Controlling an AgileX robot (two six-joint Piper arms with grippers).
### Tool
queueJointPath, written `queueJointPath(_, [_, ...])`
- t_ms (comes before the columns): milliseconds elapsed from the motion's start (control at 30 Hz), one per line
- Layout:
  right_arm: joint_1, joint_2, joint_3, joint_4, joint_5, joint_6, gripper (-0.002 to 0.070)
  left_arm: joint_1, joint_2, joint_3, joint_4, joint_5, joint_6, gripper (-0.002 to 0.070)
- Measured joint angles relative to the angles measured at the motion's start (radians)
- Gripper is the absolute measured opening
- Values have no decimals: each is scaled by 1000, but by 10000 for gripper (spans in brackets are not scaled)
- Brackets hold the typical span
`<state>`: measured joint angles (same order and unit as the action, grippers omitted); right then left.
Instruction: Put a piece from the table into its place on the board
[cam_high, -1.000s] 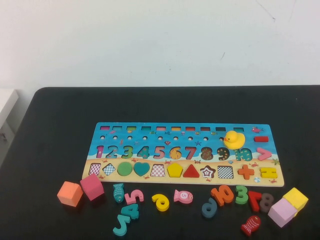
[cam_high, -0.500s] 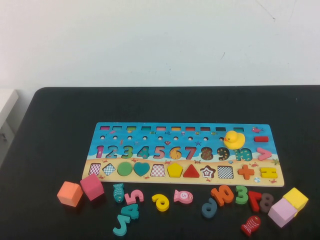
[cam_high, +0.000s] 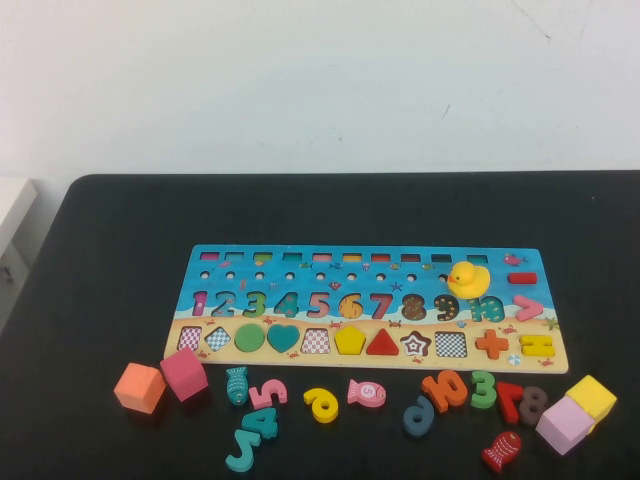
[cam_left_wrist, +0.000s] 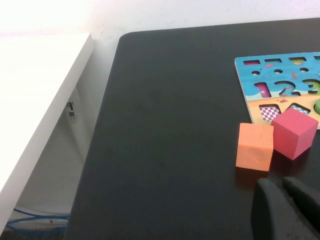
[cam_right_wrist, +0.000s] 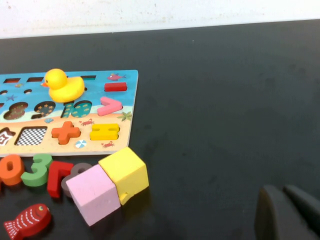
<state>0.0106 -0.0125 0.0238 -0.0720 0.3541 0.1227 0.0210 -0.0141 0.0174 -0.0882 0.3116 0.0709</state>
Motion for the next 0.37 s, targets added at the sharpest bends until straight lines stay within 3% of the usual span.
queueJointPath(367, [0, 0, 0, 0, 0, 0, 19, 0, 0, 0, -2, 2, 5, 0])
